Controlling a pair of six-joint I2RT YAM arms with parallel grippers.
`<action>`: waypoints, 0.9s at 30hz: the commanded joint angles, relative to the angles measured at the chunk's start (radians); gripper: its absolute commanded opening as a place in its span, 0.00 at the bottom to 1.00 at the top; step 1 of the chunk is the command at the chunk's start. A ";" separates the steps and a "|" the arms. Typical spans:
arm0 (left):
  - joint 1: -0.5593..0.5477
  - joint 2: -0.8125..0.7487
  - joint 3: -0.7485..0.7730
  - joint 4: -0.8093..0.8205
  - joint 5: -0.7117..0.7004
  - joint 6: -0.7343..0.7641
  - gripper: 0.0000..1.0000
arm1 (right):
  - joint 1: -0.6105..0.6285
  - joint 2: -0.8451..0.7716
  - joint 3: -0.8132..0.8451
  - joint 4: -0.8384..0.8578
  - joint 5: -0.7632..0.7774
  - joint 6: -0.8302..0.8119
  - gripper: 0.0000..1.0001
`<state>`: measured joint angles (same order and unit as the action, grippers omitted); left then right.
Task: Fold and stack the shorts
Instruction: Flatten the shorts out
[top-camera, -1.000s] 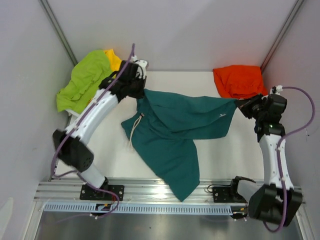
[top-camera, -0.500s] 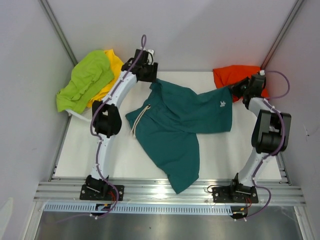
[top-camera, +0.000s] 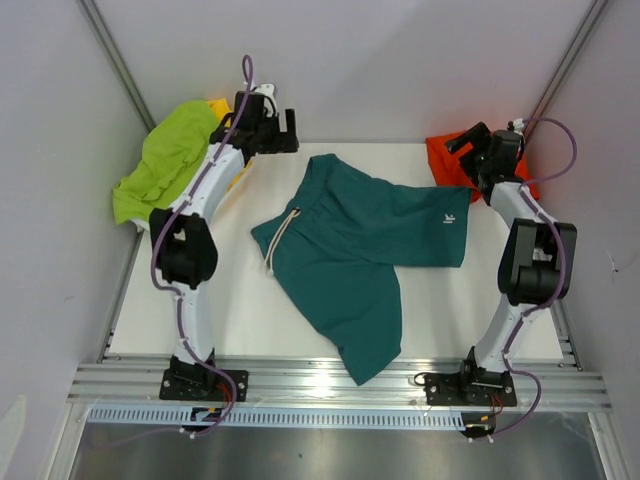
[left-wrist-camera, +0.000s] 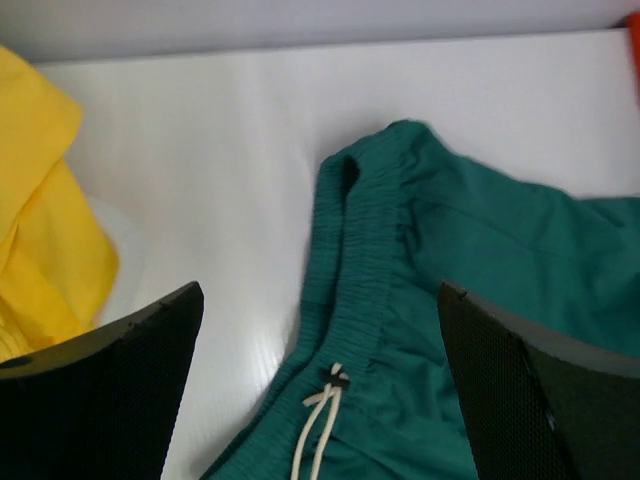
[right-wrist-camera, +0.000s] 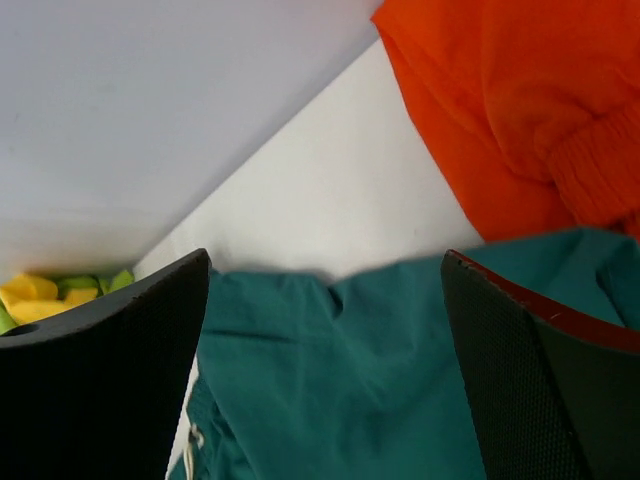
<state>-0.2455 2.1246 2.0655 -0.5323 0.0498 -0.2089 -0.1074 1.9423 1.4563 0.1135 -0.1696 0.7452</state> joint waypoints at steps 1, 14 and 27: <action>-0.040 -0.161 -0.171 0.043 0.033 0.009 0.99 | 0.043 -0.164 -0.074 -0.041 0.044 -0.104 0.96; -0.044 -0.537 -0.859 0.190 -0.004 -0.087 0.99 | 0.388 -0.446 -0.364 -0.242 0.067 -0.219 0.84; 0.049 -0.566 -1.071 0.377 0.024 -0.118 0.99 | 0.624 -0.312 -0.329 -0.253 0.111 -0.260 0.64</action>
<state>-0.2314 1.6024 1.0084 -0.2707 0.0410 -0.3115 0.5064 1.5631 1.0573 -0.1455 -0.0849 0.5228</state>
